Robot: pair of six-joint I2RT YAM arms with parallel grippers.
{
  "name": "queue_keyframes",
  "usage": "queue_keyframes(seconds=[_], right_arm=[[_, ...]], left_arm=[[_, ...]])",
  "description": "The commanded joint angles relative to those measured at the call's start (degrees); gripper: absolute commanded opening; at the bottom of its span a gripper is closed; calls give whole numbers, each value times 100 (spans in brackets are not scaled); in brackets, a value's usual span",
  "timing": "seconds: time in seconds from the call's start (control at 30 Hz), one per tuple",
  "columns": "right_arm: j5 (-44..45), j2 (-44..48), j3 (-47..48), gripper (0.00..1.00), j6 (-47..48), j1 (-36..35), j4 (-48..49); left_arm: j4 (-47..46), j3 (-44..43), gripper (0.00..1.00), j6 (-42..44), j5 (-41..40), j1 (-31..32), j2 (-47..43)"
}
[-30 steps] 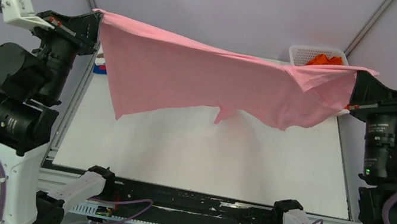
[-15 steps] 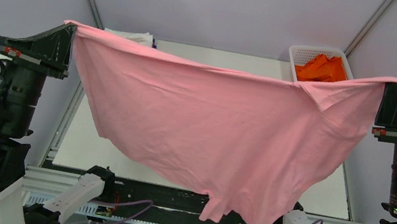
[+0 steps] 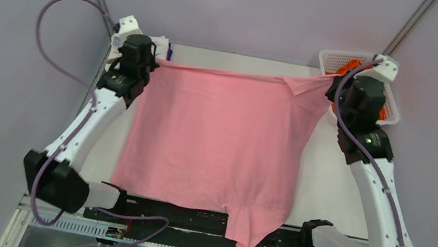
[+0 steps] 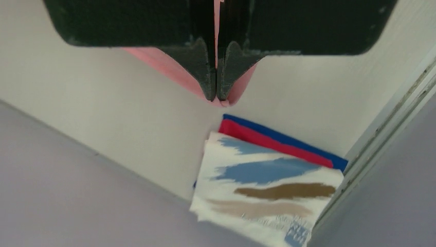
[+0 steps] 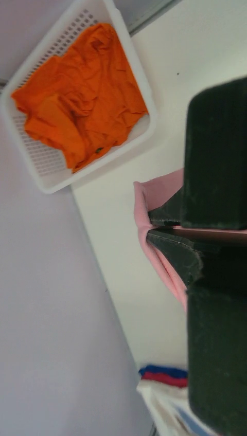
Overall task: Fold and stack the t-shirts
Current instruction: Flatten out the tshirt
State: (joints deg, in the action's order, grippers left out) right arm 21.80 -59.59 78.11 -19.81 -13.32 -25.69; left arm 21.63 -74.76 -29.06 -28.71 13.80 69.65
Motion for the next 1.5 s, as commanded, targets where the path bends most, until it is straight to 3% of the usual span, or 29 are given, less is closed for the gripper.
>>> queue_keyframes(seconds=[0.0, 0.2, 0.43, 0.67, 0.87, 1.0, 1.3, 1.37, 1.4, 1.43, 1.47], right_arm=[[72, -1091, -505, 0, -258, 165, 919], [-888, -3511, 323, 0, -339, 374, 1293], [-1162, -5260, 1453, 0, -329, 395, 1297], [-1093, -5538, 1634, 1, -430, 416, 1085], [-1101, -4954, 1258, 3, -648, 430, 397], [-1230, -4703, 1085, 7, -614, 444, 294], [-1565, -5904, 2168, 9, -801, 667, 182], [-1662, -6404, 2888, 8, -868, 773, 218], [-1833, -6699, 3294, 8, -818, 813, 217], [-2040, -6969, 3691, 15, -772, 853, 120], [-2455, -7181, 4026, 30, -756, 876, 6]], left_arm=[[-1063, 170, 0, 213, -833, -128, 1550], [-709, -1150, 0, 79, -564, -441, 3942], [-840, -1774, 0, 232, -393, -510, 4793], [-717, -1977, 0, 239, -273, -592, 4980], [-859, -1473, 0, 112, -257, -640, 4533], [-1077, -1316, 0, 142, 193, -707, 4373], [-482, -2446, 1, -222, 326, -738, 5308], [-384, -2689, 5, -265, 339, -745, 5470], [-350, -2779, 15, -275, 377, -746, 5510], [-268, -2945, 26, -295, 415, -747, 5569], [-244, -3008, 48, -299, 517, -747, 5584]])
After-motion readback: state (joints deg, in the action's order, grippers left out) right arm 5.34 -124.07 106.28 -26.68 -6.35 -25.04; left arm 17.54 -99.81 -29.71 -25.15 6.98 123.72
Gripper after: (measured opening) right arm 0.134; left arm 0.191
